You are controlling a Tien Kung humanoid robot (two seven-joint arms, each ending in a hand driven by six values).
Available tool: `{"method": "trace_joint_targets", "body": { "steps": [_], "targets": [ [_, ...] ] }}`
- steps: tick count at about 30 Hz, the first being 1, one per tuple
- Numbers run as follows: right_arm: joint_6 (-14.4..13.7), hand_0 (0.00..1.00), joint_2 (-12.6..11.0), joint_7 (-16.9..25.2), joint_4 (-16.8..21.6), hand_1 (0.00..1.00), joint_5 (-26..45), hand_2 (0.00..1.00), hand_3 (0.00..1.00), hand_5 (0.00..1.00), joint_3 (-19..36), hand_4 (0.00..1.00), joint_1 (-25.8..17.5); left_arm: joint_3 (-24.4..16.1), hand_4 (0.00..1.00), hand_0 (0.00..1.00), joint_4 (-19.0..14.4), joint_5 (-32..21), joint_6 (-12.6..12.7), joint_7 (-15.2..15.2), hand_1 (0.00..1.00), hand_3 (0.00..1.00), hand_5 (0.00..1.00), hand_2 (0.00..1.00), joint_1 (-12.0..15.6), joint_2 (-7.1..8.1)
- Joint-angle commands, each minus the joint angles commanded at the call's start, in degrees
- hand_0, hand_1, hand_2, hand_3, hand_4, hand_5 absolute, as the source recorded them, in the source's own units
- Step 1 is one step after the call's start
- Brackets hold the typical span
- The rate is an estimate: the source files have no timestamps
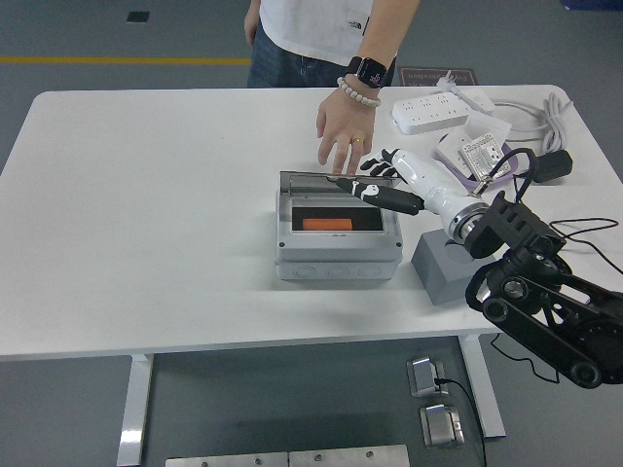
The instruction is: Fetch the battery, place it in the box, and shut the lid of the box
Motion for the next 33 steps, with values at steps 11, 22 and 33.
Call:
{"method": "trace_joint_targets", "body": {
  "steps": [11,22,33],
  "targets": [
    [2.08,0.728,-1.13,-0.99,1.61,0.655,1.62,0.683,0.717,0.998,0.27,0.992,-0.83,0.12,0.002,0.395,0.00,0.06,0.06,-0.06,0.561,0.485,0.002,0.511,-0.06,-0.05],
    [4.17,0.716,-2.17,-1.84,2.18,0.652,3.18,0.680,0.708,0.998,-0.04,0.980,-1.55,0.31,0.002,0.395,0.00,0.00,0.15,-0.18,0.562,0.486,0.002,0.512,-0.14,-0.05],
    [3.98,0.717,-2.11,-1.88,2.06,0.650,2.75,0.673,0.703,0.998,1.54,0.972,-2.40,0.08,0.002,0.396,0.00,0.28,0.18,-0.09,0.562,0.486,0.002,0.512,-0.01,-0.19]
  ]
}}
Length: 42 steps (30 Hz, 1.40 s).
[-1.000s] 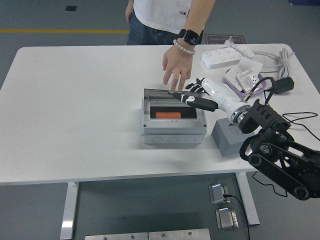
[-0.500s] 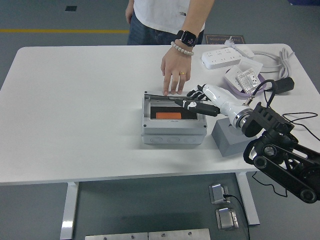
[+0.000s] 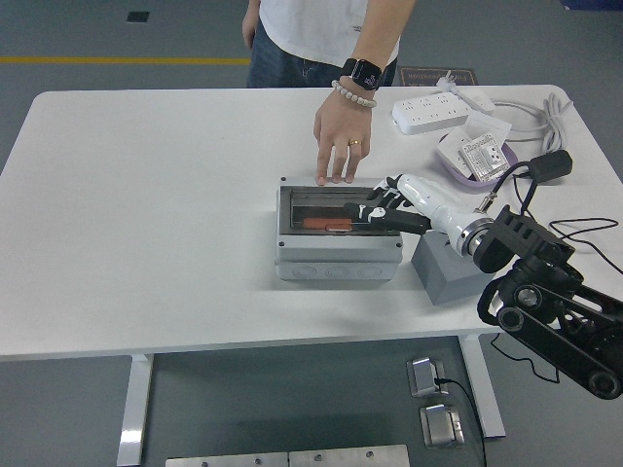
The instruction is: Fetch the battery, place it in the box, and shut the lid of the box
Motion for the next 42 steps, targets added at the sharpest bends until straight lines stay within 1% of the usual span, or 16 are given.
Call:
{"method": "trace_joint_targets", "body": {
  "steps": [5,9,10,15,19,22,25,28,31,34,37,40,41,42],
  "targets": [
    [-0.17,0.710,-0.05,0.51,-0.24,0.647,-1.17,0.662,0.702,0.998,4.84,0.970,-2.02,0.05,0.002,0.396,0.00,-0.05,0.01,-0.03,0.563,0.485,0.002,0.512,0.01,-0.07],
    [-1.64,0.710,0.39,3.48,-0.92,0.647,-1.11,0.662,0.702,0.998,9.91,0.970,-4.56,-0.10,0.002,0.396,0.00,0.11,-0.02,0.01,0.563,0.485,0.002,0.512,0.07,-0.17],
    [-2.38,0.710,0.62,4.68,-1.22,0.647,-0.87,0.662,0.702,0.998,11.38,0.970,-5.26,-0.10,0.002,0.396,0.00,0.12,-0.03,0.01,0.563,0.485,0.002,0.512,0.08,-0.18],
    [-7.99,0.700,2.36,11.38,-4.09,0.648,2.54,0.663,0.699,0.998,18.63,0.968,-8.82,-0.12,0.002,0.395,0.00,0.28,-0.04,-0.06,0.562,0.485,0.002,0.512,0.11,-0.12],
    [-13.01,0.696,3.98,18.54,-7.79,0.644,8.85,0.663,0.684,0.998,24.79,0.964,-11.52,-0.27,0.002,0.395,0.00,0.58,-0.05,-0.05,0.563,0.484,0.002,0.511,0.22,-0.08],
    [-14.85,0.696,4.89,23.95,-10.39,0.644,14.58,0.663,0.684,0.998,28.63,0.964,-12.96,-0.30,0.002,0.395,0.00,0.68,-0.04,-0.08,0.563,0.484,0.002,0.511,0.25,-0.07],
    [-14.50,0.707,5.79,29.25,-13.06,0.645,20.93,0.662,0.674,0.998,31.79,0.961,-14.05,-0.29,0.002,0.395,0.00,0.62,-0.01,-0.16,0.563,0.485,0.002,0.511,0.22,-0.09],
    [-12.71,0.707,6.85,34.63,-15.38,0.645,27.81,0.662,0.674,0.998,32.92,0.961,-14.90,-0.16,0.002,0.395,0.00,0.37,0.03,-0.24,0.563,0.485,0.002,0.511,0.21,-0.25],
    [-11.30,0.706,7.60,38.89,-16.34,0.645,34.00,0.658,0.668,0.998,33.27,0.960,-15.51,-0.03,0.002,0.395,0.00,0.15,0.03,-0.27,0.563,0.485,0.002,0.511,0.25,-0.46],
    [-10.16,0.706,8.00,42.78,-16.51,0.645,40.46,0.658,0.668,0.998,33.54,0.960,-15.95,-0.03,0.002,0.395,0.00,0.06,0.02,-0.25,0.563,0.485,0.002,0.511,0.31,-0.60],
    [-9.28,0.705,8.14,44.96,-16.41,0.644,45.53,0.655,0.672,0.998,33.84,0.963,-16.12,-0.22,0.002,0.396,0.00,0.14,0.04,-0.21,0.563,0.485,0.002,0.510,0.39,-0.60],
    [-8.60,0.705,8.22,45.78,-16.33,0.644,49.95,0.655,0.672,0.998,34.35,0.963,-16.23,-0.39,0.002,0.396,0.00,0.20,0.07,-0.20,0.563,0.485,0.002,0.510,0.45,-0.53],
    [-8.45,0.708,8.23,45.88,-16.34,0.659,51.08,0.671,0.697,0.998,34.51,0.968,-16.25,-0.39,0.002,0.396,0.00,0.15,0.09,-0.21,0.563,0.485,0.002,0.510,0.45,-0.50],
    [-8.34,0.708,8.22,45.96,-16.35,0.659,52.14,0.671,0.697,0.998,34.63,0.968,-16.28,-0.39,0.002,0.396,0.00,0.18,0.10,-0.22,0.563,0.485,0.002,0.510,0.45,-0.47]
  ]
}}
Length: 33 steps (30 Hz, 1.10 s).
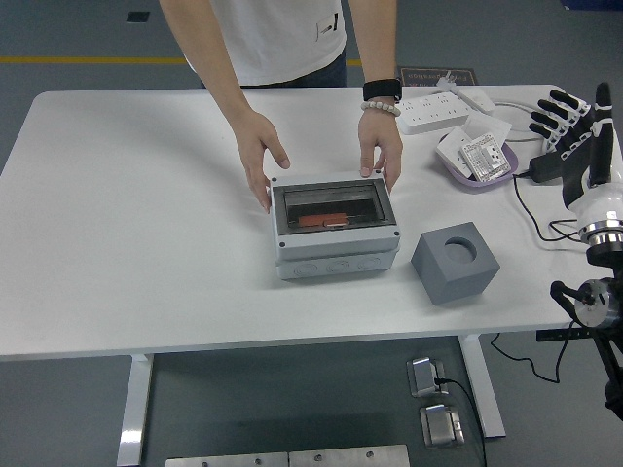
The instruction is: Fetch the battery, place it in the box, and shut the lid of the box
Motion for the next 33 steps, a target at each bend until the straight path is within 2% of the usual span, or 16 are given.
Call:
{"method": "trace_joint_targets", "body": {
  "steps": [8,24,33],
  "targets": [
    [0.54,0.717,0.13,-0.38,-0.02,0.665,3.28,0.683,0.713,0.998,0.37,0.971,-0.15,0.24,0.002,0.396,0.00,-0.16,0.09,-0.16,0.563,0.484,0.002,0.510,-0.10,0.42],
    [0.75,0.772,-0.30,-1.36,0.87,0.701,2.39,0.713,0.756,0.998,0.24,0.980,-0.29,0.15,0.002,0.397,0.00,-0.01,0.11,-0.26,0.563,0.485,0.002,0.510,-0.36,0.46],
    [0.50,0.771,-0.98,-1.97,1.18,0.701,1.46,0.713,0.754,0.998,-0.58,0.983,0.06,-0.19,0.002,0.397,0.00,0.65,0.14,-0.45,0.564,0.485,0.002,0.511,-0.73,1.47]
  ]
}}
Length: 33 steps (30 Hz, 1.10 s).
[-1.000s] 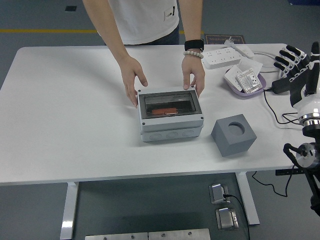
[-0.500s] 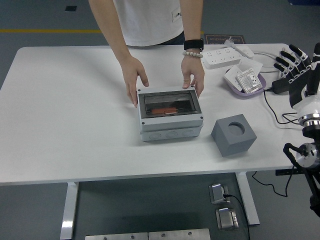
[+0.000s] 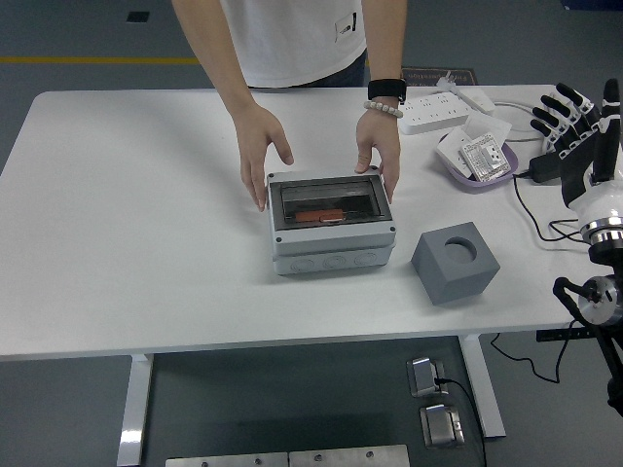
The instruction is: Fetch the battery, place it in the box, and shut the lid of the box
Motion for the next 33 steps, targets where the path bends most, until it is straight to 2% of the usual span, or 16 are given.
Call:
{"method": "trace_joint_targets", "body": {
  "steps": [13,24,33],
  "targets": [
    [-0.12,0.772,0.35,-0.29,0.91,0.697,-0.91,0.713,0.753,0.998,0.55,0.995,-1.79,-0.09,0.002,0.397,0.00,0.75,-0.22,-0.35,0.563,0.485,0.002,0.511,-0.51,1.84],
    [-0.93,0.774,0.04,-0.99,1.95,0.696,-3.37,0.713,0.750,0.998,2.09,0.998,-2.28,0.23,0.002,0.397,0.00,0.25,-0.28,-0.56,0.563,0.486,0.002,0.513,-1.01,1.91],
    [-1.40,0.775,0.19,-1.55,1.66,0.696,-4.38,0.712,0.744,0.998,1.90,0.998,-2.44,1.47,0.002,0.396,0.00,-2.18,-0.23,-0.76,0.563,0.487,0.002,0.512,-0.50,2.13]
  ]
}}
